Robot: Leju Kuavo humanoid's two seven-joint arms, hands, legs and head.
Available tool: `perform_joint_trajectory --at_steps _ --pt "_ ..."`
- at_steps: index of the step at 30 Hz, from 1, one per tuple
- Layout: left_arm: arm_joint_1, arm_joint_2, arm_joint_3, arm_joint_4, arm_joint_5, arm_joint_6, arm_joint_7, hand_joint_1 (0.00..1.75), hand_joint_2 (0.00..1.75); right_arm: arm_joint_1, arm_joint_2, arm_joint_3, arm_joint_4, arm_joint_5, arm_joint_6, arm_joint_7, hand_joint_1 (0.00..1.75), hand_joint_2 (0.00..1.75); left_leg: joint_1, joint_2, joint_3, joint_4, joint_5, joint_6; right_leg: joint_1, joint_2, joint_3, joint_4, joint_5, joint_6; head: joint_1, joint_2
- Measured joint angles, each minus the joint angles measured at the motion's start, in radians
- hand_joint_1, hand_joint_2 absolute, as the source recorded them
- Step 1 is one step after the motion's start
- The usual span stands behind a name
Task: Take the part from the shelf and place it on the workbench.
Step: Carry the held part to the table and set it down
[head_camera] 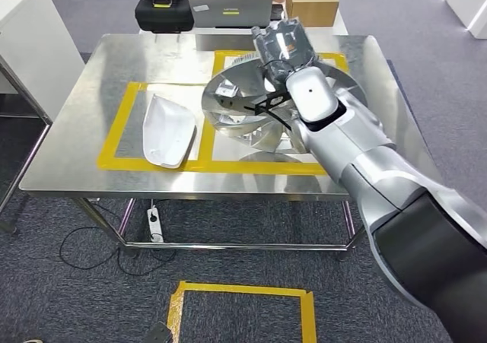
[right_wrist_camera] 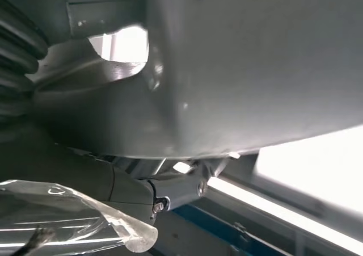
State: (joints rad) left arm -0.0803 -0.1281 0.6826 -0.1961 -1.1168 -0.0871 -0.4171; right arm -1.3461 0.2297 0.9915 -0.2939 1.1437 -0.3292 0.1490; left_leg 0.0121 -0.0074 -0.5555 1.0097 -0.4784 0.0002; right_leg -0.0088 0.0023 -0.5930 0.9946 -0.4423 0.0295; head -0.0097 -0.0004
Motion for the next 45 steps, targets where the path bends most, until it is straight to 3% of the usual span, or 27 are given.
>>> perform_joint_trajectory --at_steps 2,4,6,7,8,9,11,13,16,18,21,22,23,24,26,28,31,33,34,36,37,38,39,40,42,43,45 --pt "-0.001 0.0 -0.002 0.0 -0.003 0.0 0.002 0.0 0.87 0.006 0.001 0.0 0.0 0.005 -0.031 -0.006 0.0 0.0 0.001 0.002 -0.002 -0.004 0.009 0.015 -0.003 -0.001 -0.011 0.01 -0.008 0.011 0.0 0.0" --pt "-0.001 -0.001 -0.01 0.0 -0.009 0.0 0.008 0.0 0.0 0.013 0.001 -0.001 0.0 0.009 -0.071 -0.014 0.0 0.0 0.003 0.005 -0.007 -0.007 0.016 0.027 -0.004 -0.001 -0.053 0.09 -0.059 0.018 0.004 0.0" --pt "-0.001 -0.001 -0.017 0.0 -0.016 0.0 0.016 0.0 0.0 0.023 0.001 -0.002 0.0 0.011 -0.114 -0.026 0.0 0.0 0.002 0.006 -0.015 -0.007 0.019 0.031 -0.003 -0.002 -0.116 0.23 -0.126 0.021 0.008 0.0" --pt "0.0 -0.001 -0.019 0.0 -0.018 0.0 0.019 0.0 0.0 0.027 0.001 -0.004 0.0 0.011 -0.13 -0.03 0.0 0.0 0.001 0.006 -0.017 -0.006 0.02 0.032 -0.003 -0.002 -0.139 0.28 -0.141 0.021 0.007 0.0" --pt "0.0 -0.001 -0.02 0.0 -0.019 0.0 0.021 0.0 0.0 0.029 0.001 -0.007 0.0 0.009 -0.14 -0.035 0.0 0.0 0.0 0.006 -0.017 -0.006 0.02 0.032 -0.003 -0.002 -0.144 0.293 -0.136 0.019 0.008 0.0" --pt "0.0 -0.001 -0.021 0.0 -0.021 0.0 0.023 0.0 0.0 0.029 0.001 -0.011 0.0 0.006 -0.145 -0.041 0.0 0.0 -0.001 0.006 -0.017 -0.006 0.02 0.032 -0.002 -0.001 -0.128 0.264 -0.112 0.015 0.008 0.0" --pt "-0.001 -0.002 -0.024 0.0 -0.022 0.001 0.025 0.0 0.0 0.025 0.002 -0.02 -0.001 0.001 -0.137 -0.06 0.0 0.0 -0.004 0.006 -0.016 -0.006 0.019 0.031 0.002 -0.002 -0.056 0.124 -0.049 0.001 0.008 0.0" --pt "-0.002 -0.002 -0.029 0.0 -0.025 0.003 0.027 0.0 0.0 0.022 0.005 -0.028 -0.003 -0.004 -0.116 -0.092 0.0 0.0 -0.008 0.008 -0.018 -0.004 0.017 0.023 0.005 -0.003 0.001 0.019 -0.02 -0.009 0.007 0.0" --pt "-0.007 -0.003 -0.039 0.0 -0.029 0.004 0.028 0.0 0.0 0.021 0.011 -0.039 -0.009 -0.009 -0.08 -0.129 0.0 0.0 -0.007 0.011 -0.016 -0.004 0.014 0.005 0.007 0.0 0.016 -0.002 -0.02 -0.015 0.007 0.0" --pt "-0.01 -0.003 -0.043 0.0 -0.03 0.005 0.028 0.0 0.0 0.02 0.016 -0.044 -0.014 -0.007 -0.042 -0.143 0.0 0.0 -0.005 0.011 -0.022 0.022 -0.008 -0.006 0.003 -0.002 0.023 -0.009 -0.017 -0.024 0.005 0.0" --pt "-0.011 -0.002 -0.045 0.0 -0.03 0.006 0.028 0.0 0.0 0.027 0.025 -0.047 -0.02 0.017 0.005 -0.159 0.0 0.0 -0.002 0.01 -0.095 0.193 -0.097 -0.019 0.0 -0.003 0.026 -0.014 -0.016 -0.033 0.003 0.0" --pt "-0.011 -0.002 -0.045 0.0 -0.03 0.007 0.028 0.0 0.0 0.032 0.028 -0.047 -0.023 0.029 0.01 -0.158 0.0 0.0 -0.001 0.01 -0.119 0.248 -0.116 -0.021 0.001 -0.002 0.026 -0.014 -0.016 -0.034 0.003 0.0" --pt "-0.011 -0.002 -0.045 0.0 -0.029 0.007 0.027 0.0 0.0 0.037 0.03 -0.047 -0.025 0.039 0.011 -0.153 0.0 0.0 -0.001 0.01 -0.128 0.271 -0.117 -0.021 0.001 -0.001 0.027 -0.014 -0.016 -0.034 0.002 0.0" --pt "-0.011 -0.002 -0.045 0.0 -0.028 0.008 0.025 0.0 0.0 0.041 0.031 -0.047 -0.027 0.048 0.009 -0.145 0.0 0.0 -0.001 0.01 -0.119 0.256 -0.099 -0.02 0.001 0.0 0.028 -0.013 -0.016 -0.034 0.002 0.0" --pt "-0.011 -0.001 -0.046 0.0 -0.025 0.01 0.021 0.0 0.0 0.045 0.031 -0.047 -0.029 0.061 0.005 -0.128 0.0 0.0 -0.001 0.01 -0.052 0.128 -0.036 -0.015 0.001 0.0 0.03 -0.013 -0.015 -0.032 0.002 0.0" --pt "-0.013 0.0 -0.047 0.0 -0.021 0.013 0.017 0.0 0.0 0.046 0.031 -0.047 -0.031 0.071 0.0 -0.114 0.0 0.0 -0.004 0.01 0.006 0.011 -0.002 -0.006 0.004 0.002 0.03 -0.011 -0.014 -0.024 0.004 0.0" --pt "-0.014 -0.001 -0.05 0.0 -0.019 0.019 0.015 0.0 0.0 0.054 0.031 -0.054 -0.032 0.089 -0.009 -0.093 0.0 0.0 -0.009 0.009 0.019 -0.021 0.005 0.01 0.006 0.004 0.03 -0.014 -0.011 -0.007 0.004 0.0" --pt "-0.015 -0.001 -0.052 0.0 -0.019 0.022 0.014 0.0 0.0 0.057 0.03 -0.063 -0.033 0.096 -0.012 -0.084 0.0 0.0 -0.005 0.012 0.02 -0.029 0.015 0.023 0.005 0.003 0.016 0.005 -0.028 0.004 0.007 0.0" --pt "-0.015 -0.002 -0.055 0.0 -0.019 0.023 0.014 0.0 0.0 0.058 0.029 -0.068 -0.033 0.098 -0.013 -0.081 0.0 0.0 -0.002 0.013 0.019 -0.033 0.021 0.028 0.005 0.003 -0.005 0.042 -0.053 0.009 0.01 0.0" --pt "-0.016 -0.003 -0.063 0.0 -0.019 0.024 0.013 0.0 0.0 0.061 0.028 -0.078 -0.033 0.099 -0.023 -0.075 0.0 0.0 -0.001 0.016 0.011 -0.034 0.025 0.033 0.002 0.002 -0.067 0.17 -0.12 0.015 0.015 0.0" --pt "-0.015 -0.003 -0.066 0.0 -0.019 0.025 0.012 0.0 0.0 0.063 0.027 -0.084 -0.033 0.1 -0.034 -0.071 0.0 0.0 -0.001 0.017 0.007 -0.034 0.026 0.034 0.001 0.001 -0.096 0.232 -0.143 0.018 0.015 0.0" --pt "-0.014 -0.003 -0.068 0.0 -0.019 0.025 0.011 0.0 0.0 0.066 0.026 -0.092 -0.034 0.101 -0.051 -0.067 0.0 0.0 -0.002 0.017 0.006 -0.033 0.027 0.034 0.0 0.001 -0.111 0.265 -0.148 0.019 0.015 0.0" --pt "-0.013 -0.004 -0.068 0.0 -0.019 0.027 0.01 0.0 0.0 0.069 0.024 -0.1 -0.034 0.102 -0.071 -0.062 0.0 0.0 -0.002 0.017 0.005 -0.032 0.027 0.033 0.0 0.001 -0.107 0.26 -0.134 0.019 0.016 0.0" --pt "-0.012 -0.005 -0.07 0.0 -0.019 0.028 0.01 0.0 0.0 0.072 0.023 -0.109 -0.035 0.103 -0.098 -0.057 0.0 0.0 -0.002 0.017 0.005 -0.03 0.026 0.033 0.0 0.001 -0.083 0.213 -0.104 0.017 0.016 0.0" --pt "-0.013 -0.007 -0.073 0.0 -0.02 0.032 0.009 0.0 0.0 0.081 0.02 -0.129 -0.042 0.102 -0.167 -0.048 0.0 0.0 -0.003 0.017 0.003 -0.025 0.023 0.027 0.001 0.001 -0.007 0.071 -0.044 0.011 0.015 0.0" --pt "-0.014 -0.008 -0.075 0.0 -0.02 0.034 0.009 0.0 0.0 0.089 0.019 -0.142 -0.048 0.098 -0.21 -0.047 0.0 0.0 -0.005 0.017 0.0 -0.022 0.022 0.022 0.001 0.001 0.019 0.02 -0.029 0.007 0.015 0.0" --pt "-0.015 -0.01 -0.08 0.0 -0.021 0.038 0.009 0.0 0.0 0.111 0.015 -0.175 -0.06 0.087 -0.285 -0.049 0.0 0.0 -0.007 0.017 -0.008 -0.019 0.024 0.01 0.005 0.001 0.033 -0.011 -0.026 -0.002 0.014 0.0"
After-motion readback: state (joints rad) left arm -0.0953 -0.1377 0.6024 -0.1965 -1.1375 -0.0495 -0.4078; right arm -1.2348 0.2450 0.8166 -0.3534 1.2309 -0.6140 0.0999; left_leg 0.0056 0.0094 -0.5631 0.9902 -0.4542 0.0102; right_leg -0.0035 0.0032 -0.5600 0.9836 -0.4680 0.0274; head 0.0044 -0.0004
